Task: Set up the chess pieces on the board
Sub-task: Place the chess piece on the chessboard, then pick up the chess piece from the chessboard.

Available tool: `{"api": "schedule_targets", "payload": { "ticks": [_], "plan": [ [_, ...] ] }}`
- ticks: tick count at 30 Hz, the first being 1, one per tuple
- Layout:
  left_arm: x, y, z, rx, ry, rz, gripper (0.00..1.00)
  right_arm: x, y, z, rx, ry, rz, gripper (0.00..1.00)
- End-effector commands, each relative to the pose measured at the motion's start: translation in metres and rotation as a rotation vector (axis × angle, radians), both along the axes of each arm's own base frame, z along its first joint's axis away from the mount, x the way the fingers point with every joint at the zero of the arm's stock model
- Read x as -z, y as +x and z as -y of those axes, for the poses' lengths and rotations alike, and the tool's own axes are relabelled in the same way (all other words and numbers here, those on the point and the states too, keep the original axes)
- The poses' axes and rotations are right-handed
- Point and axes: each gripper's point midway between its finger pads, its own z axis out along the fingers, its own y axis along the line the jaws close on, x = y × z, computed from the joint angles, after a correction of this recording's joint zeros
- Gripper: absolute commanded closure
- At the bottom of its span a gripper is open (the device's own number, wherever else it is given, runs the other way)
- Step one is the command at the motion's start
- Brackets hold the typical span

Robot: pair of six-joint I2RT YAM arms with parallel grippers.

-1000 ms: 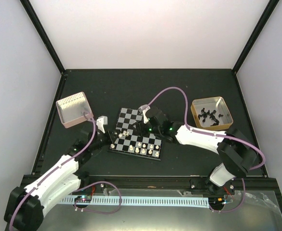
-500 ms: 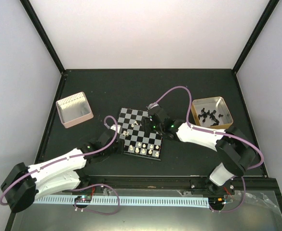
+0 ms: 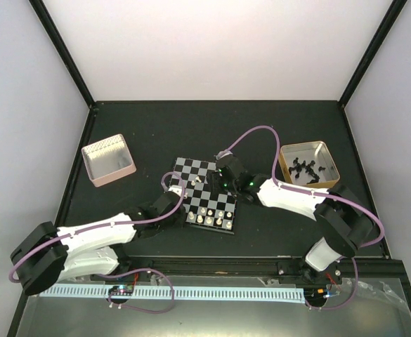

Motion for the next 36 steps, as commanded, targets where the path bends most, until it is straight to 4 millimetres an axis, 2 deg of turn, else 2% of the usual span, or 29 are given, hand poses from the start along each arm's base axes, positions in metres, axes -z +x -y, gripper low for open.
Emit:
{"api": "schedule_targets", "payload": {
  "ticks": [1,9,20,24,29,36],
  "plan": [
    [-0.009,0.009,0.010,0.012,-0.014,0.048,0.90,0.001,0.005,0.004,0.028,-0.003,0.007,0.50],
    [-0.012,0.007,0.007,0.002,-0.014,0.041,0.71,0.002,0.004,0.004,0.027,-0.001,0.003,0.50],
    [-0.051,0.010,-0.004,-0.051,-0.077,0.120,0.65,0.000,0.002,0.000,0.002,0.013,-0.003,0.50],
    [-0.073,0.021,-0.021,-0.149,-0.091,0.206,0.62,0.000,-0.002,-0.008,-0.052,0.016,-0.011,0.50],
    [-0.092,0.029,-0.049,-0.245,-0.098,0.267,0.51,0.004,-0.007,-0.020,-0.128,0.009,-0.045,0.50],
    [-0.089,0.030,-0.076,-0.291,-0.087,0.245,0.45,0.018,-0.003,-0.037,-0.188,-0.049,-0.116,0.51]
  ]
}}
